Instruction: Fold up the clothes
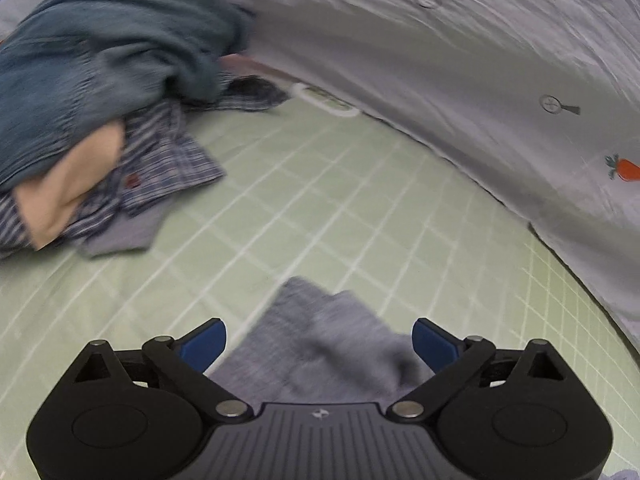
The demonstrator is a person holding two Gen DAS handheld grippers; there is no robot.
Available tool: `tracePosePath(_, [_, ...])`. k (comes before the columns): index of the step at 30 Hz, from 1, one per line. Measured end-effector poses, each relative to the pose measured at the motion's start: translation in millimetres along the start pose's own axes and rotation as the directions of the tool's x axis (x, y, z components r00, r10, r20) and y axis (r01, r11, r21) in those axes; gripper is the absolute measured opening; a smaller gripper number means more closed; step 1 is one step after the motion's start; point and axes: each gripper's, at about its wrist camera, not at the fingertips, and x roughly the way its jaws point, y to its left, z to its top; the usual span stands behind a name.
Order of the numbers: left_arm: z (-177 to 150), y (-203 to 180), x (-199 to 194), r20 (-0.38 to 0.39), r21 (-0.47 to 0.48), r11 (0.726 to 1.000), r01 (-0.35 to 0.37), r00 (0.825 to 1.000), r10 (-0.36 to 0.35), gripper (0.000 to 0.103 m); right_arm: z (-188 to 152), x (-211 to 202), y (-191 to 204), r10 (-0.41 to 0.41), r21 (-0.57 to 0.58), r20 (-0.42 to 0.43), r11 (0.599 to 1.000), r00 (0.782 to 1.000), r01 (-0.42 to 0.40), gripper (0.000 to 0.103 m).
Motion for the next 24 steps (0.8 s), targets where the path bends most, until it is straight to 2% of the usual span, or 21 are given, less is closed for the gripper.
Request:
tracePosePath(4, [3.2, -18.5, 15.4, -0.035, 0.039, 0.999, -0.012, 0.999, 0.013, 0.086, -9.2, 23.8, 35.9, 0.111, 0.023, -0.087, 0.994, 0.990, -0.109, 0.072])
tracePosePath(7, [-0.6, -25.1, 24.4, -0.059, 0.064, 0.997, -0.043, 0.997, 0.046, 0.072, -16.4, 38.0, 54.1, 0.176, 0.053, -0.141, 0.984, 0.974, -0.170, 0.067])
tracePosePath(8, [-2.6, -26.0, 26.3, -0.062, 0.072, 0.996, -0.054, 0.996, 0.059, 0.064, -19.3, 41.3, 57.9, 0.194, 0.062, -0.156, 0.981, 0.969, -0.186, 0.064])
tracePosePath(9, [-4.8, -26.1, 27.5, -0.062, 0.081, 0.995, -0.066, 0.996, 0.071, 0.057, -22.3, 43.7, 59.2, 0.199, 0.060, -0.171, 0.980, 0.965, -0.191, 0.056])
tracePosePath(10, [-7.1, -25.6, 27.8, -0.059, 0.086, 0.993, -0.077, 0.995, 0.082, 0.054, -25.2, 46.2, 60.5, 0.204, 0.058, -0.186, 0.979, 0.961, -0.197, 0.041])
tracePosePath(11, [-9.5, -23.7, 27.0, -0.053, 0.089, 0.992, -0.084, 0.995, 0.089, 0.048, -28.2, 48.7, 61.8, 0.209, 0.057, -0.201, 0.978, 0.957, -0.202, 0.033])
tracePosePath(13, [-13.1, -19.7, 23.4, -0.040, 0.104, 0.990, -0.092, 0.995, 0.096, 0.028, -34.0, 52.5, 63.8, 0.218, 0.052, -0.226, 0.976, 0.949, -0.212, 0.006])
tracePosePath(14, [-14.8, -18.0, 21.5, -0.034, 0.113, 0.989, -0.096, 0.994, 0.100, 0.014, -36.4, 48.3, 61.7, 0.220, 0.044, -0.213, 0.975, 0.952, -0.216, 0.002])
tracePosePath(20, [-28.7, 9.9, -17.8, 0.026, 0.070, 0.995, -0.074, 0.997, 0.072, 0.009, -47.1, 2.3, 40.4, 0.226, -0.014, -0.107, 0.973, 0.968, -0.229, 0.002])
tracePosePath(24, [-49.5, 35.9, -51.9, 0.041, 0.073, 0.992, -0.103, 0.994, 0.100, 0.006, -56.9, -41.8, 14.3, 0.222, -0.029, -0.047, 0.974, 0.974, -0.223, 0.001])
